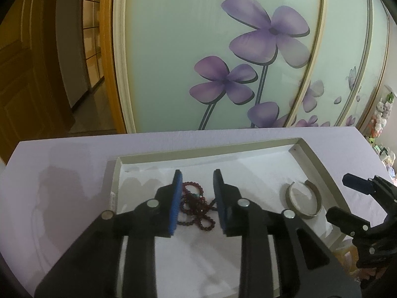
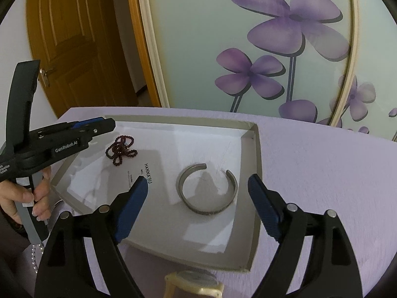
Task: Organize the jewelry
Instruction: 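Grasp the pink bead bracelet with the right tool while the left tool approaches the pearl bracelet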
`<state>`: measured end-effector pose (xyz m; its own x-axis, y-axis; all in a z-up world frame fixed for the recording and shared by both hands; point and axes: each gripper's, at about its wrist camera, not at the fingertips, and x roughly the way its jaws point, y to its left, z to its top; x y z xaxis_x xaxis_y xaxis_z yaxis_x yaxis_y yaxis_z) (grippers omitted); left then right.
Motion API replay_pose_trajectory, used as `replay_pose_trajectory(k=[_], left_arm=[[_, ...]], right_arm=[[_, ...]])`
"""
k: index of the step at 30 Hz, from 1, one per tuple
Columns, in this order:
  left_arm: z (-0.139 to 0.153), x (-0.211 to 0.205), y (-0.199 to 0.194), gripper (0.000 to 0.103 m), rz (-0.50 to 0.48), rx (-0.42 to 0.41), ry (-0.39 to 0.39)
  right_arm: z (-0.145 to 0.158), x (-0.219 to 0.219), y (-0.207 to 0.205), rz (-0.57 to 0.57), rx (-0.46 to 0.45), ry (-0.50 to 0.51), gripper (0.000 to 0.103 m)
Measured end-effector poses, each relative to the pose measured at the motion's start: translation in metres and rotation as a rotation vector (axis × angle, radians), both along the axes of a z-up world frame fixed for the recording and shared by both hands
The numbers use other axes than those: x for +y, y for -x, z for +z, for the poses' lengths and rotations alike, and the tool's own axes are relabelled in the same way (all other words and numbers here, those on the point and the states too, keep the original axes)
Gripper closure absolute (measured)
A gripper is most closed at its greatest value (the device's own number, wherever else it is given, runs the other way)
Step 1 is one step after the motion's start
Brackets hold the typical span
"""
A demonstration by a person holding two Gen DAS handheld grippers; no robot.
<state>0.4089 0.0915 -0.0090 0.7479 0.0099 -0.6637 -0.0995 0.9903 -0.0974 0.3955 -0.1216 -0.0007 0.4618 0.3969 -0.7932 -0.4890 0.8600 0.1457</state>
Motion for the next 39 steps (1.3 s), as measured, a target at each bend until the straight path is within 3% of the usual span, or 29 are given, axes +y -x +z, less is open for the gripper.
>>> replay_pose_trajectory(k=[9,20,28,32,39], left_arm=[[0.023,0.009,0.051,0.066,0.036,-0.056,-0.005],[0.047,0.006,0.186,0.052,0.062,-0.155,-0.027],[0.025,-0.010,0.260,0.049,0.056,-0.149,-0.016],[0.012,-0.014,0.275,0.049,0.063,-0.130,-0.026],[0.000,-0.013,0.283,0.043,0.081,-0.117,-0.041]], right_arm=[[0.030,-0.019,0.044,-0.009,-0.060,-0.037,0.019],[0.070,-0.051,0.150,-0.011,-0.150,-0.079,0.019],[0.041,-0.073,0.208,-0.060,-0.134,0.006,0.019],[0.023,-0.086,0.206,-0.116,-0.077,0.029,0.031],[0.010,-0.085,0.192,-0.160,-0.048,0.104,0.044]])
